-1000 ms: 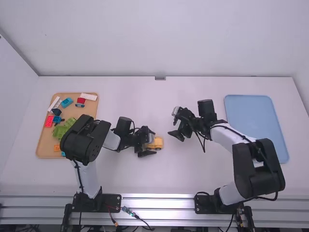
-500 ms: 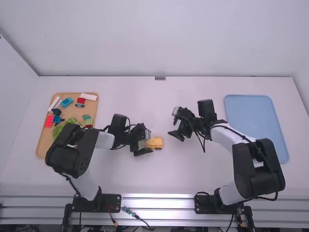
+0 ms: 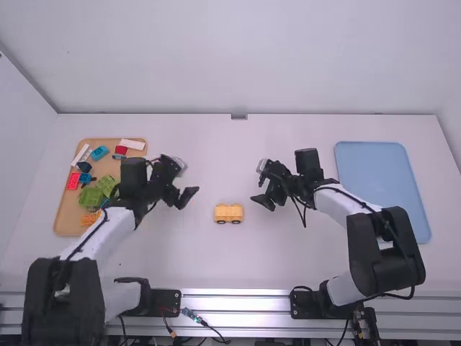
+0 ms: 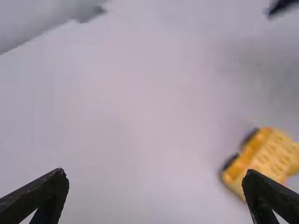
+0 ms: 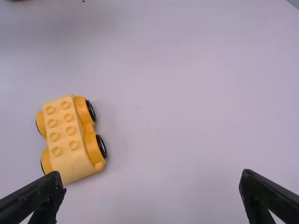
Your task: Assemble lego blocks to make yellow taxi
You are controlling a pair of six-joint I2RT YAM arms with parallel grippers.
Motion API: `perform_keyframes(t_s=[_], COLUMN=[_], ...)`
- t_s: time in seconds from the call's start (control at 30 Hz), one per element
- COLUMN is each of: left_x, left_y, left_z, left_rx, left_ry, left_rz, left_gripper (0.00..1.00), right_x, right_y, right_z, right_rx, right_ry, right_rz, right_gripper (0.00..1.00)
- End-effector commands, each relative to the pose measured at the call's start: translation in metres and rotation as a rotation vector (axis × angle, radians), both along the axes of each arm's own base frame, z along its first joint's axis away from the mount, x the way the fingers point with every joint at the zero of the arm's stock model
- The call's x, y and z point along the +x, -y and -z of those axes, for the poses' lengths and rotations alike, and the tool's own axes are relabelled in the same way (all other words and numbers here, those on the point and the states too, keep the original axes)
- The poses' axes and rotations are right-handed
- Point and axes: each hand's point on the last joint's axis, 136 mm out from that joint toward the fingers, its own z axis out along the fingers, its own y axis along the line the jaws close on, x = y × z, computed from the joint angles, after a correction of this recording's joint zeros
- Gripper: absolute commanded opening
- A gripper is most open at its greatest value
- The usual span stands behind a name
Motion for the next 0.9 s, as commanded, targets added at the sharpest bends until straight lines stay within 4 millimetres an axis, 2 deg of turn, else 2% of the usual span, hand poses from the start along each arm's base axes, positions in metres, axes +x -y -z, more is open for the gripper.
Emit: perform_keyframes(t_s=[0.0,0.13,0.37,0.47,0.6,0.67,0.7,0.73,0.77,0.87], left_x=[0.006,0.006,-0.001,0.003,0.007,0.009,0.009,0.005,-0.001,-0.015], left_y=[-0.031,-0.042,-0.028,-0.029,-0.033,-0.05,-0.065,-0.091,-0.11,-0.141], left_z=[-0.018,-0.031,-0.031,-0.036,-0.04,-0.033,-0.027,-0.017,-0.01,-0.003], left_rx=[-0.157,-0.198,-0.281,-0.35,-0.346,-0.348,-0.361,-0.387,-0.411,-0.438], left_ry=[-0.06,-0.041,-0.094,-0.109,-0.084,-0.115,-0.149,-0.207,-0.25,-0.319], left_rz=[-0.262,-0.317,-0.272,-0.319,-0.336,-0.466,-0.581,-0.787,-0.93,-1.153], left_gripper=[0.99,0.99,0.99,0.99,0.99,0.99,0.99,0.99,0.99,0.99], right_x=[0.003,0.003,0.004,0.003,0.004,0.004,0.004,0.004,0.004,0.004], right_y=[-0.002,-0.002,-0.002,-0.002,-0.002,-0.002,-0.002,-0.002,-0.002,-0.002], right_z=[-0.014,-0.014,-0.014,-0.014,-0.014,-0.014,-0.014,-0.014,-0.015,-0.015], right_rx=[0.013,0.014,0.014,0.014,0.014,0.014,0.014,0.014,0.014,0.014], right_ry=[0.034,0.037,0.037,0.037,0.037,0.037,0.037,0.037,0.038,0.038], right_rz=[-0.005,-0.005,-0.005,-0.005,-0.005,-0.005,-0.005,-0.005,-0.005,-0.005], right_gripper=[0.99,0.99,0.99,0.99,0.99,0.99,0.99,0.99,0.99,0.99])
